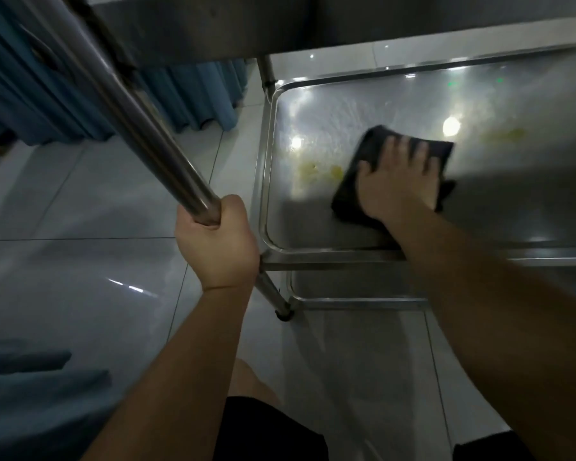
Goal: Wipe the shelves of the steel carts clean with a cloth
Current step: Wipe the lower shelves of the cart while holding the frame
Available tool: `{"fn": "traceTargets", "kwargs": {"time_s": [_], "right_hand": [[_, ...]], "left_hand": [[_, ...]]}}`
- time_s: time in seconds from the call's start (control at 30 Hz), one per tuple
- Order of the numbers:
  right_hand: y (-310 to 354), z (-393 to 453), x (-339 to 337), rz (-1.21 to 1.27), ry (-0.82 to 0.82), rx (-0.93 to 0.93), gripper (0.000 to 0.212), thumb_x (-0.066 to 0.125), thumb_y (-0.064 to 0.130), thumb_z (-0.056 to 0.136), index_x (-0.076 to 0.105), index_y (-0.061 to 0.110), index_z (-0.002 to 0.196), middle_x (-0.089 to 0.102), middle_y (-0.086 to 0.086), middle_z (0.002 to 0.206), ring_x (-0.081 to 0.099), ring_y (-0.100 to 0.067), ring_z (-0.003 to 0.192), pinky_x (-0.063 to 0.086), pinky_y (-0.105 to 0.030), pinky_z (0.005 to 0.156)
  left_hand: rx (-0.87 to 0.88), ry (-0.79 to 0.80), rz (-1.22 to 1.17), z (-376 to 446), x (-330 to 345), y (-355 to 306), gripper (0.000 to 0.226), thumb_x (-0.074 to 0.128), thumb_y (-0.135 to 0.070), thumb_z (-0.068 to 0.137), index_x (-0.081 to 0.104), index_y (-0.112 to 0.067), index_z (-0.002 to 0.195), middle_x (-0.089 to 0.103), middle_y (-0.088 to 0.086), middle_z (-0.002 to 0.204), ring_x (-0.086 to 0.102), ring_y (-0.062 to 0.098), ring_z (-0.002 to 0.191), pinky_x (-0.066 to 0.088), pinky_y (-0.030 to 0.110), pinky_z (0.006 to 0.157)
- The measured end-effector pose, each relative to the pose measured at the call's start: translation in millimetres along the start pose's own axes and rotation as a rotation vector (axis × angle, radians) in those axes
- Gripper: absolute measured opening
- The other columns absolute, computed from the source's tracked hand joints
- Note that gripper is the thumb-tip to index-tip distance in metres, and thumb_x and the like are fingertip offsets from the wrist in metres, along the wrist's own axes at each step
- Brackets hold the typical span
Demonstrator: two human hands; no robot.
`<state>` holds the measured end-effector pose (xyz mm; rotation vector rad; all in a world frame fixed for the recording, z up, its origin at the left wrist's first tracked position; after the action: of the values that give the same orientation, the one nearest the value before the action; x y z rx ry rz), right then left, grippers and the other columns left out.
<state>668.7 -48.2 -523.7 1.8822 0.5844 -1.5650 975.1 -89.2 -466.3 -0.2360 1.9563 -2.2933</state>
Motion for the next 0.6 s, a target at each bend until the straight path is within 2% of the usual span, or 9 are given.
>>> {"fn": "traceTargets", "kwargs": {"time_s": [0.1,0.17,0.3,0.4,0.5,0.6], "right_hand": [[97.1,-12.8,19.0,-0.056,0.071,-0.407,0.083,0.010,0.073,0.096,0.000,0.030,0.166,0.001,-0.002,0.174,-0.002,-0.035,0.159,0.001,-0.054,0.126],[135.8,-31.9,30.2,-0.090,0.122,-0.654,0.083,0.007,0.077,0.094,-0.002,0.034,0.165,-0.001,0.003,0.174,-0.004,-0.030,0.159,-0.002,-0.052,0.127],[109.8,-51.1,29.3,-0.115,0.121,-0.877,0.080,0.005,0.078,0.094,-0.001,0.038,0.164,0.001,0.011,0.172,-0.002,-0.020,0.159,-0.001,-0.045,0.127],[49.9,-30.8,15.0,-0.118,0.057,-0.796,0.080,0.006,0.079,0.093,0.005,0.040,0.164,0.008,0.013,0.172,0.008,-0.018,0.159,0.008,-0.044,0.127],[-18.5,19.9,-8.4,-0.122,-0.017,-0.510,0.086,0.009,0.078,0.091,0.015,0.034,0.164,0.016,0.006,0.172,0.018,-0.027,0.158,0.018,-0.049,0.125],[-51.0,64.2,-16.7,-0.062,-0.026,-0.223,0.084,0.014,0.076,0.094,0.012,0.030,0.165,0.013,0.001,0.173,0.012,-0.032,0.158,0.012,-0.053,0.126]], "left_hand": [[0.017,-0.029,0.012,2.9,-0.4,-0.3,0.020,0.062,-0.025,0.077,0.044,-0.017,0.077,0.039,0.017,0.069,0.042,0.026,0.054,0.040,0.032,0.051],[0.027,-0.055,0.027,4.4,-1.0,-1.6,0.021,0.062,-0.027,0.075,0.045,-0.014,0.078,0.039,0.025,0.070,0.042,0.030,0.057,0.040,0.036,0.052],[0.037,-0.048,0.015,0.9,0.2,-4.2,0.022,0.063,-0.030,0.073,0.046,-0.016,0.077,0.043,0.017,0.070,0.044,0.027,0.055,0.042,0.032,0.051],[0.014,-0.040,0.037,0.6,0.6,-3.1,0.024,0.063,-0.033,0.071,0.046,-0.016,0.077,0.044,0.016,0.071,0.046,0.024,0.056,0.044,0.030,0.053],[0.020,-0.051,0.026,-2.9,0.8,-4.2,0.018,0.063,-0.032,0.072,0.047,-0.024,0.073,0.044,0.014,0.070,0.047,0.020,0.054,0.044,0.030,0.052],[0.061,-0.053,0.002,-5.1,2.0,-7.9,0.018,0.063,-0.028,0.073,0.045,-0.025,0.071,0.041,0.015,0.068,0.044,0.023,0.053,0.042,0.029,0.050]]}}
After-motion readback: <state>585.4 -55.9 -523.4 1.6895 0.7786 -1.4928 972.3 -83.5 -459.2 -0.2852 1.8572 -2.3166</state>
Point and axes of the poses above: each hand's wrist, its own z-axis towards the middle knuckle, its own x-axis out of the palm, y = z × x, the point moved 7 cm from there along z, towards the middle knuckle
